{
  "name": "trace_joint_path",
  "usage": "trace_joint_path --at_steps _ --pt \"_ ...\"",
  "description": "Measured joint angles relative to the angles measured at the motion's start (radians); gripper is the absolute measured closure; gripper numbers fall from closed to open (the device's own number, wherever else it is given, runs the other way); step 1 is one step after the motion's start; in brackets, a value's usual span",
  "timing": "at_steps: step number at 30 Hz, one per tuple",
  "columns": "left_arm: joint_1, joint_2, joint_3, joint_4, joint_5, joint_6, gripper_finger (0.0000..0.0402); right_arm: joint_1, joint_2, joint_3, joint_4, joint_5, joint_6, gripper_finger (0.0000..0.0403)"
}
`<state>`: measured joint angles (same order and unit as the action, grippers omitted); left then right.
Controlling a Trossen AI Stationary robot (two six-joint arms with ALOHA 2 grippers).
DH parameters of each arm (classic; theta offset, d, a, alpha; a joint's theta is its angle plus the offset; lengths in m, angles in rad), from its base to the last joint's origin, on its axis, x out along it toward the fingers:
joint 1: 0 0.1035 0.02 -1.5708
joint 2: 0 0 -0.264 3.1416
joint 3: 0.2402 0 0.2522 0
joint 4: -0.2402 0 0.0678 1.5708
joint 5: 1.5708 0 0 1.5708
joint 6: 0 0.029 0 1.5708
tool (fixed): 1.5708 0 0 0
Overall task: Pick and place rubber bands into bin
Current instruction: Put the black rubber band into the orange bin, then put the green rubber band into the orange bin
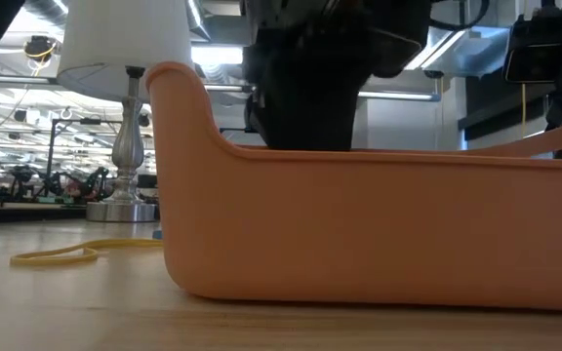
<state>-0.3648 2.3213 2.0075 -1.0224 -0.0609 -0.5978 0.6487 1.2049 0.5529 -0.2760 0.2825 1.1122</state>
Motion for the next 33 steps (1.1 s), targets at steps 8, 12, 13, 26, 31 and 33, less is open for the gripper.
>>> trace_joint_path --at_steps 8,12,13,26,31,33 --pt "0.023 -0.114 0.000 -0.019 0.008 -0.081 0.0238 0.000 0.000 0.000 0.000 0.000 0.000 0.0368" --pt "0.039 -0.187 0.000 -0.026 0.007 -0.054 0.0245 0.000 0.000 0.000 0.000 0.000 0.000 0.0368" --pt "0.045 -0.204 0.000 -0.032 0.009 -0.055 0.0248 0.000 0.000 0.000 0.000 0.000 0.000 0.0368" --pt "0.152 -0.339 0.000 -0.258 0.031 0.002 0.0382 -0.001 0.000 0.000 -0.001 0.003 0.005 0.0368" --pt "0.198 -0.352 0.000 -0.281 0.034 0.183 0.0399 -0.002 0.000 0.000 0.002 0.003 0.009 0.0368" --pt "0.217 -0.359 0.000 -0.297 0.050 0.236 0.0399 -0.005 0.000 0.000 0.004 0.003 0.025 0.0368"
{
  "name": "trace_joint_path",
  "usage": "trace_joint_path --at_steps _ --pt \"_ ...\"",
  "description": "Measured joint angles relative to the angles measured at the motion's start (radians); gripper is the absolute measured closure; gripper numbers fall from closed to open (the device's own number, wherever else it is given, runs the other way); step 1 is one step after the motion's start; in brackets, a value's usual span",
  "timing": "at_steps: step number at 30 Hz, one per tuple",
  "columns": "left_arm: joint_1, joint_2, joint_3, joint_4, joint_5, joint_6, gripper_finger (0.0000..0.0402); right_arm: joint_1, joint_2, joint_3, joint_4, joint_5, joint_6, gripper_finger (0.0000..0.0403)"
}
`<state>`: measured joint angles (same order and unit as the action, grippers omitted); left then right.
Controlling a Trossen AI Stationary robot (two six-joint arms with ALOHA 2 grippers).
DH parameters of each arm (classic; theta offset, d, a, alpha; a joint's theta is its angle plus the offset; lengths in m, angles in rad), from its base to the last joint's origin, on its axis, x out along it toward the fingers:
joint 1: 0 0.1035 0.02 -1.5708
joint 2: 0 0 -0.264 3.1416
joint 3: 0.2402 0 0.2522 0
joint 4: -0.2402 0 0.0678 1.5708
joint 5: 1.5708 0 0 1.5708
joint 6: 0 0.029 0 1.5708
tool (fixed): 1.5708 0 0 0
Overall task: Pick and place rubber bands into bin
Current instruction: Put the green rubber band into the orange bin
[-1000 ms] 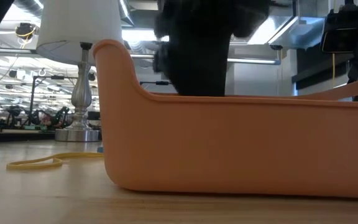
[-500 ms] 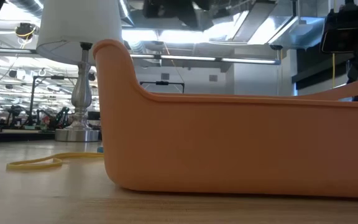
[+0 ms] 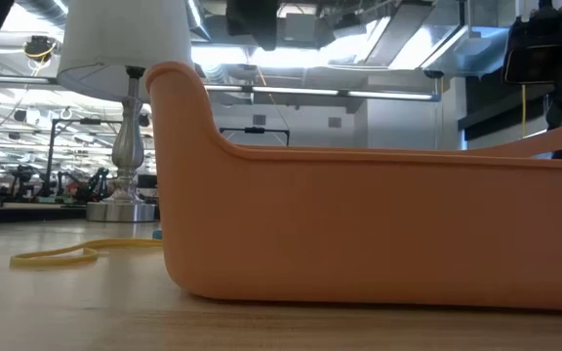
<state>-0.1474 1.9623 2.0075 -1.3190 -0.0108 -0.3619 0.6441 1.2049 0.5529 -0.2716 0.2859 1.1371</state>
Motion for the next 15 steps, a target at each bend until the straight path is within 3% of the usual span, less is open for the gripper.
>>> trace_joint_path --at_steps 8,15 --pt "0.078 -0.014 0.000 -0.027 0.014 0.208 0.0399 0.000 0.000 0.000 0.018 0.008 0.105 0.0368" --pt "0.165 -0.018 0.000 -0.027 0.100 0.429 0.0399 0.000 0.000 0.000 0.022 0.115 0.240 0.0368"
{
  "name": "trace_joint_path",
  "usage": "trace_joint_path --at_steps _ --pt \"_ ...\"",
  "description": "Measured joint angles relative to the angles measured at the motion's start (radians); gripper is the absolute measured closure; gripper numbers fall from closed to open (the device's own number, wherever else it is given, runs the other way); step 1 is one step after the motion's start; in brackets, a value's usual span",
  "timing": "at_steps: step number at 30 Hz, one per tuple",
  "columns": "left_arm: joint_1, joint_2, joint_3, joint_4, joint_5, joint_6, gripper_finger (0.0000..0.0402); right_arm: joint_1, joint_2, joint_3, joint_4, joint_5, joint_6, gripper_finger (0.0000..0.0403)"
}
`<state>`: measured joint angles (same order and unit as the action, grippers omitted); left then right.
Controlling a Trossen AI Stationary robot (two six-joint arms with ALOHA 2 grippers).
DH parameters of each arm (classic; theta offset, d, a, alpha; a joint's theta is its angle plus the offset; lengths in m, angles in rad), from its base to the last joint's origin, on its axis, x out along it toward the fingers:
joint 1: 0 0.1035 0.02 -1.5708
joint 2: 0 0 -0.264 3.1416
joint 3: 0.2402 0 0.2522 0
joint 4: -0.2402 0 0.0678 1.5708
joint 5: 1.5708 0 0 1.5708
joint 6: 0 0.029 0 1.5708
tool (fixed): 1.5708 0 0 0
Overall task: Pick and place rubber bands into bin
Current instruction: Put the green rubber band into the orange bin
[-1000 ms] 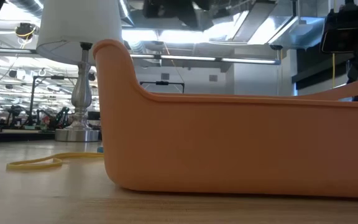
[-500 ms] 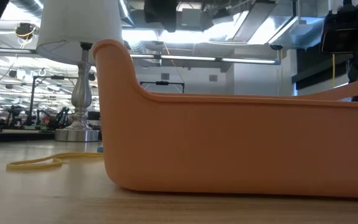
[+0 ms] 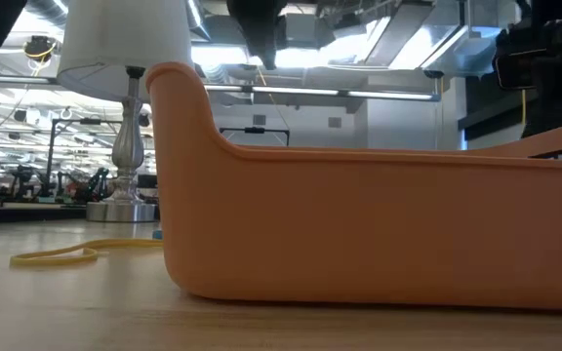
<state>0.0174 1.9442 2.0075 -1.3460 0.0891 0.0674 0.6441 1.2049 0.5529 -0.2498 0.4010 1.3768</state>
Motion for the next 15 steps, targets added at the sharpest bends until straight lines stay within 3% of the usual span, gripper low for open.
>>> trace_joint_path --at_steps 7,15 --pt "0.103 -0.013 -0.040 -0.012 0.067 0.151 0.0399 0.000 0.000 0.000 0.016 0.019 0.141 0.0368" --pt "0.193 -0.150 -0.340 0.128 0.121 0.123 0.0399 0.000 0.000 0.000 0.023 0.019 0.148 0.0368"
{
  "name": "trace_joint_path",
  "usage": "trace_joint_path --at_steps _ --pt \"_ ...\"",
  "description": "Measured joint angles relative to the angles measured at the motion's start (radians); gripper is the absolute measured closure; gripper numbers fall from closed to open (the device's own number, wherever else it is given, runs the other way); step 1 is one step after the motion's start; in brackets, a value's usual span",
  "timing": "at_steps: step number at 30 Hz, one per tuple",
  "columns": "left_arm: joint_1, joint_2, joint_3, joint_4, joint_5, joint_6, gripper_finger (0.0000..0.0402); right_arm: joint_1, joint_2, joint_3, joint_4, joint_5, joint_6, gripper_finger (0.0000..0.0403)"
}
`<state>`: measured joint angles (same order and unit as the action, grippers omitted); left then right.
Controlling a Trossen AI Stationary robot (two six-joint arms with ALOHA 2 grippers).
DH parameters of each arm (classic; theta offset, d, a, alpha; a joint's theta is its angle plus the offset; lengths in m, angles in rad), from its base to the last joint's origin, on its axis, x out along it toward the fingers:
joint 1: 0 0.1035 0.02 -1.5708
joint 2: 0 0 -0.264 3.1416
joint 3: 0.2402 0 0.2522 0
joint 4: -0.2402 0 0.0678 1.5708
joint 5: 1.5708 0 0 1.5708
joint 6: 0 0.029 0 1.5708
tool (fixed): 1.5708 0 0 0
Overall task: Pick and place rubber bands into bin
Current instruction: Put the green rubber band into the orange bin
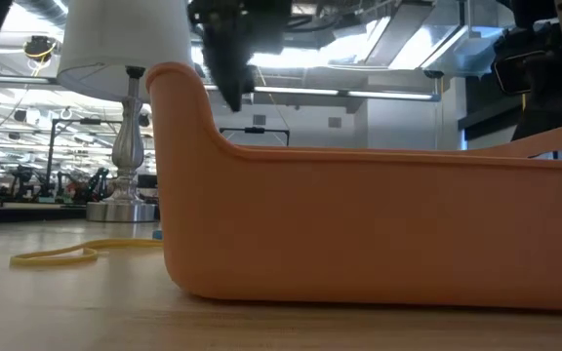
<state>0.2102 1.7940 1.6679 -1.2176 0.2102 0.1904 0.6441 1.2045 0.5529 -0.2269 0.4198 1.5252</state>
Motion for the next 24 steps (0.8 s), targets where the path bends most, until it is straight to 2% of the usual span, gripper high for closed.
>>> trace_joint_path --at_steps 4,7,13,18,20,24 --pt "-0.011 -0.098 -0.178 0.087 -0.003 -0.071 0.0400 0.000 0.000 0.000 -0.005 -0.009 -0.007 0.0382" --pt "-0.034 -0.182 -0.300 0.149 -0.009 -0.132 0.0399 -0.011 0.000 0.007 -0.060 -0.075 -0.007 0.0397" --pt "-0.101 -0.352 -0.496 0.298 -0.037 -0.314 0.0399 -0.076 0.000 0.118 -0.422 -0.286 -0.016 0.0399" --pt "-0.183 -0.453 -0.600 0.393 -0.157 -0.458 0.0400 -0.115 0.000 0.185 -0.691 -0.388 -0.061 0.0389" --pt "-0.217 -0.473 -0.623 0.391 -0.204 -0.496 0.0399 -0.126 0.000 0.181 -0.746 -0.440 -0.064 0.0377" --pt "-0.279 -0.475 -0.631 0.388 -0.235 -0.593 0.0399 -0.130 0.000 0.122 -0.774 -0.525 -0.067 0.0345"
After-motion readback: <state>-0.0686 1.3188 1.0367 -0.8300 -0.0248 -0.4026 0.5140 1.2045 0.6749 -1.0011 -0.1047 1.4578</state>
